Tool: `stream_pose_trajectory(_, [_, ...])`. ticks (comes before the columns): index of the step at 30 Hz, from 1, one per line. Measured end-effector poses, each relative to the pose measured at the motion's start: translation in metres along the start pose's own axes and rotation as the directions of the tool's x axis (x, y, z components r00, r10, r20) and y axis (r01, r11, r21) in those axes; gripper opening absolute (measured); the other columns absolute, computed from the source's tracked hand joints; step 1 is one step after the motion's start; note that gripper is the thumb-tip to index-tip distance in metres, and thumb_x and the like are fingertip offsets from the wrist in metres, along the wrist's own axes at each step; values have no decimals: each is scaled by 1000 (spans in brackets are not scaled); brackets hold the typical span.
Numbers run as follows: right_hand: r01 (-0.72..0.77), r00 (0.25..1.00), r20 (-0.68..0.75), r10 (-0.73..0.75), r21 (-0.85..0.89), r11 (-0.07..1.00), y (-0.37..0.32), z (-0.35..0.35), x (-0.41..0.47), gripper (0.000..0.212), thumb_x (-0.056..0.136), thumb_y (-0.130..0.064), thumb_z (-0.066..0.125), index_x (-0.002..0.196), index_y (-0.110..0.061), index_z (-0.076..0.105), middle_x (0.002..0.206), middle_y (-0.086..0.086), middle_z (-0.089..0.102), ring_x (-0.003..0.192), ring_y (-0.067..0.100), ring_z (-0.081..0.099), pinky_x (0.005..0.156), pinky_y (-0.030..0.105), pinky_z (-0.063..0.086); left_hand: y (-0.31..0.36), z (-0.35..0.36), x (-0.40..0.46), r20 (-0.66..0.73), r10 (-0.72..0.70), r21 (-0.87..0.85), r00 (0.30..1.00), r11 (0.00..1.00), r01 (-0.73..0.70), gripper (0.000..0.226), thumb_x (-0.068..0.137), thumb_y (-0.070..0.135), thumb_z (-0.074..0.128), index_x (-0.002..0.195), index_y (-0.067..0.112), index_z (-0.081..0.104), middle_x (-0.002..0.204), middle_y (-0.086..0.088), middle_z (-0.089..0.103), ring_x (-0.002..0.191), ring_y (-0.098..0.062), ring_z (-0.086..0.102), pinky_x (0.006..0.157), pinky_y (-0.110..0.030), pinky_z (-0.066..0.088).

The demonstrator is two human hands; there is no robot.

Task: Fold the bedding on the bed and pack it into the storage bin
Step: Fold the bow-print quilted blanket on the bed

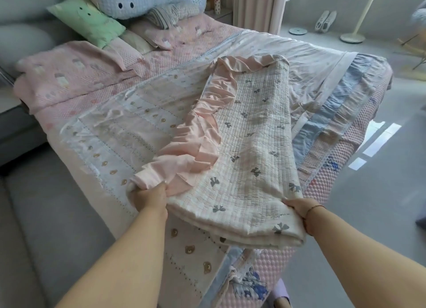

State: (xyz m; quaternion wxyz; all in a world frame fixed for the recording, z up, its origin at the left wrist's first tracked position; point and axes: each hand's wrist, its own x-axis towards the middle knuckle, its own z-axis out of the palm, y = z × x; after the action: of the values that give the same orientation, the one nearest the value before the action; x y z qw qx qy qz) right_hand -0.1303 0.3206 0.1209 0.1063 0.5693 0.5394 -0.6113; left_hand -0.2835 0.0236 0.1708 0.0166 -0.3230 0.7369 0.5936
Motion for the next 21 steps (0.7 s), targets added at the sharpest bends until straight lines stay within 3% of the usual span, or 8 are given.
stream_pose_trajectory(5, [-28, 998, 58, 26, 32, 999, -23, -1, -3, 39, 82, -15, 72, 110, 8, 60, 101, 23, 69, 91, 37, 67, 78, 45, 55, 37, 19, -10, 114, 133, 46, 985, 989, -139, 41, 87, 27, 68, 117, 0, 60, 102, -3, 62, 82, -23, 56, 72, -28, 43])
stream_pose_trajectory(8, [-8, 996, 92, 2, 67, 998, -47, -3, 1, 40, 86, -19, 66, 116, 7, 56, 111, 24, 65, 96, 38, 63, 77, 43, 53, 59, 40, -17, 156, 187, 186, 970, 959, -215, 39, 87, 45, 61, 100, 9, 61, 91, -3, 60, 70, -20, 54, 60, -26, 39])
stream_pose_trajectory(10, [28, 994, 105, -40, 115, 993, -71, -6, 7, 41, 90, -20, 62, 120, 7, 51, 111, 25, 63, 91, 37, 61, 72, 42, 52, 68, 62, -17, 198, 225, 209, 954, 941, -265, 49, 78, 60, 59, 88, 11, 58, 84, -3, 63, 78, -26, 62, 72, -32, 50])
stream_pose_trajectory(13, [87, 987, 121, -104, 136, 987, -110, -12, 15, 29, 95, -18, 56, 107, 7, 52, 77, 17, 65, 69, 30, 54, 50, 29, 49, 73, 97, -1, 236, 225, 217, 945, 936, -277, 42, 71, 60, 54, 77, 19, 53, 83, -6, 64, 85, -32, 63, 87, -43, 53])
stream_pose_trajectory(15, [168, 980, 86, -179, 121, 978, -132, -18, 26, 16, 95, -11, 54, 104, 2, 51, 85, 17, 65, 64, 23, 49, 42, 23, 44, 86, 112, -5, 236, 209, 225, 949, 938, -262, 44, 71, 59, 54, 85, 17, 57, 87, -7, 63, 89, -33, 63, 90, -46, 52])
stream_pose_trajectory(18, [258, 958, 103, -268, 102, 961, -162, -22, 47, 32, 95, -8, 53, 127, -9, 47, 132, 14, 51, 79, 23, 54, 67, 34, 47, 93, 129, 0, 160, 170, 249, 972, 946, -207, 52, 81, 52, 56, 105, 6, 63, 100, -15, 66, 94, -36, 62, 92, -47, 50])
stream_pose_trajectory(20, [285, 957, 98, -272, -169, 944, -177, -23, 56, 40, 101, -19, 43, 140, -12, 38, 147, 8, 39, 119, 27, 49, 98, 36, 38, 93, 128, -5, 109, 106, 222, 988, 967, -128, 55, 87, 46, 57, 115, 0, 60, 108, -20, 65, 97, -37, 61, 90, -42, 48])
stream_pose_trajectory(21, [335, 942, 128, -310, -410, 848, -184, -21, 55, 41, 103, -24, 37, 142, -11, 36, 146, 6, 40, 130, 23, 41, 106, 30, 29, 91, 129, -7, 81, 83, 232, 993, 968, -100, 51, 90, 43, 56, 115, -1, 60, 106, -20, 65, 95, -36, 61, 85, -38, 47])
